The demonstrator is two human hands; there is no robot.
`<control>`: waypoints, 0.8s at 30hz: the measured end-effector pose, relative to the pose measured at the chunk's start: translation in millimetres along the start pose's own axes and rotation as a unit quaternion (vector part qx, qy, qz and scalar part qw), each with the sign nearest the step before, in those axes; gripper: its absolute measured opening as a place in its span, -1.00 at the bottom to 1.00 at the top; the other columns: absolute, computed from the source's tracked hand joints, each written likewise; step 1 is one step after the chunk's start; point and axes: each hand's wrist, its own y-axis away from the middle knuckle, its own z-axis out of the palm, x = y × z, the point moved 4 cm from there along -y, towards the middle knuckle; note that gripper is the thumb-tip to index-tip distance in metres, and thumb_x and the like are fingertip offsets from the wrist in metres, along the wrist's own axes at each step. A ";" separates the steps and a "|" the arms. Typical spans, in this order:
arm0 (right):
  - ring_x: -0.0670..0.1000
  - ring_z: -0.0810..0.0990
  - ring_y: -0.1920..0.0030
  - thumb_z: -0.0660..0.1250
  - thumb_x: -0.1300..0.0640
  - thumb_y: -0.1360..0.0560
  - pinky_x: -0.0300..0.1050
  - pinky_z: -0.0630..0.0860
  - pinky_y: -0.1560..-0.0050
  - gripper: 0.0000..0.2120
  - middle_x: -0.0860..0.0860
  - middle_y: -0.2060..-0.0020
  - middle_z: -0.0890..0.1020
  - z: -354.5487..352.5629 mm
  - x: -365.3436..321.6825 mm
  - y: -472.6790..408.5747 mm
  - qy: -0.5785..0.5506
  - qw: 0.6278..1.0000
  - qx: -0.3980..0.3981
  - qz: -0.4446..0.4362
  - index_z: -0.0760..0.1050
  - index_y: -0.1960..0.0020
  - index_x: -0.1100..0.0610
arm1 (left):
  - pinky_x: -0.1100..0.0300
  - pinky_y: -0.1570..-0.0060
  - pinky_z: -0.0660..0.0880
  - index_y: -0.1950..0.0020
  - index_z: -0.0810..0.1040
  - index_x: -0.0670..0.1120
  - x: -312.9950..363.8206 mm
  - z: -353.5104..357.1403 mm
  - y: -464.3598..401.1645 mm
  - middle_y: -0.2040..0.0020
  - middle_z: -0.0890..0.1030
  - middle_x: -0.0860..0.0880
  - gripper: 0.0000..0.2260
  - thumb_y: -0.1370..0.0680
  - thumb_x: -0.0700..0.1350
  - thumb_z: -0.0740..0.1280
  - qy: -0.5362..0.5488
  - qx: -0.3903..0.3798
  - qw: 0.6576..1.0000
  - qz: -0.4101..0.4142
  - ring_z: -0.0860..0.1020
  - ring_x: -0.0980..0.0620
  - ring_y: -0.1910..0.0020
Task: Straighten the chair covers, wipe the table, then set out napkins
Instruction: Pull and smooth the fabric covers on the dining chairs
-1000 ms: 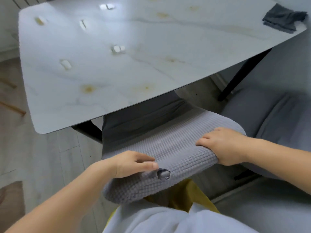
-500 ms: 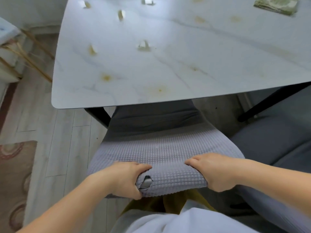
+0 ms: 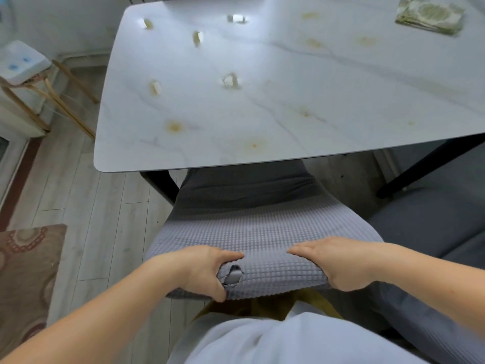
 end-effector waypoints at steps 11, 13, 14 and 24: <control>0.03 0.48 -0.20 0.38 0.17 -0.45 -0.04 0.54 -0.14 -0.29 -0.13 -0.28 0.46 -39.9 7.1 -22.5 0.006 0.999 0.039 0.010 0.12 -0.43 -0.26 | 0.19 -0.05 0.46 -0.44 0.12 0.32 -14.2 -43.2 -6.5 -0.33 0.43 0.10 -0.28 -0.35 0.09 0.37 0.011 0.053 0.998 -0.037 0.46 0.03 -0.15; 0.02 0.49 -0.18 0.36 0.20 -0.44 -0.08 0.53 -0.11 -0.28 -0.13 -0.26 0.48 -51.2 10.5 -28.0 0.005 0.999 0.045 0.011 0.13 -0.42 -0.27 | 0.19 -0.02 0.46 -0.44 0.14 0.32 -16.6 -54.5 -7.4 -0.32 0.45 0.10 -0.29 -0.35 0.09 0.36 0.004 0.068 0.997 -0.042 0.47 0.04 -0.11; 0.02 0.49 -0.17 0.35 0.20 -0.43 -0.09 0.52 -0.08 -0.28 -0.13 -0.25 0.49 -56.0 12.3 -30.5 0.006 0.999 0.046 0.011 0.13 -0.42 -0.27 | 0.19 -0.01 0.46 -0.44 0.15 0.31 -17.4 -58.9 -8.0 -0.31 0.45 0.10 -0.29 -0.35 0.09 0.36 0.001 0.072 0.996 -0.043 0.47 0.04 -0.09; -0.01 0.49 -0.16 0.39 0.11 -0.39 -0.05 0.54 -0.08 -0.32 -0.16 -0.22 0.50 -64.0 16.9 -40.0 0.005 0.998 0.055 0.002 0.18 -0.37 -0.29 | 0.15 -0.09 0.47 -0.44 0.17 0.29 -21.1 -64.4 -14.8 -0.32 0.46 0.11 -0.29 -0.33 0.09 0.36 0.002 0.071 0.997 -0.037 0.47 0.03 -0.16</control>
